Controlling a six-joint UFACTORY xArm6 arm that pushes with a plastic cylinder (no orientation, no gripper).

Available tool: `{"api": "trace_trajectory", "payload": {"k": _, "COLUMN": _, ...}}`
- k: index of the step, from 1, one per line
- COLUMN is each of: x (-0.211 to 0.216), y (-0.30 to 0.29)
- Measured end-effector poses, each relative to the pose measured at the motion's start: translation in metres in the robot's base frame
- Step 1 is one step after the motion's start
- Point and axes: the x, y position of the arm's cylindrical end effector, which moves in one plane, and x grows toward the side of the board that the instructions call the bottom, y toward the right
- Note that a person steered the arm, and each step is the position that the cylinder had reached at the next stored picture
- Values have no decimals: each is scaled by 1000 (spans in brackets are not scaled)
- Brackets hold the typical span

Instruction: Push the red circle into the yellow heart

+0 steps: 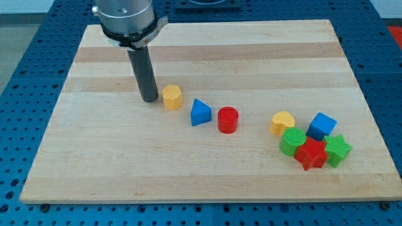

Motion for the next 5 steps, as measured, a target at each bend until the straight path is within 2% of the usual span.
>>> {"api": "trace_trajectory", "payload": {"k": 2, "x": 19, "y": 46}}
{"api": "trace_trajectory", "payload": {"k": 4, "x": 68, "y": 143}}
{"api": "trace_trajectory", "payload": {"k": 5, "x": 78, "y": 173}}
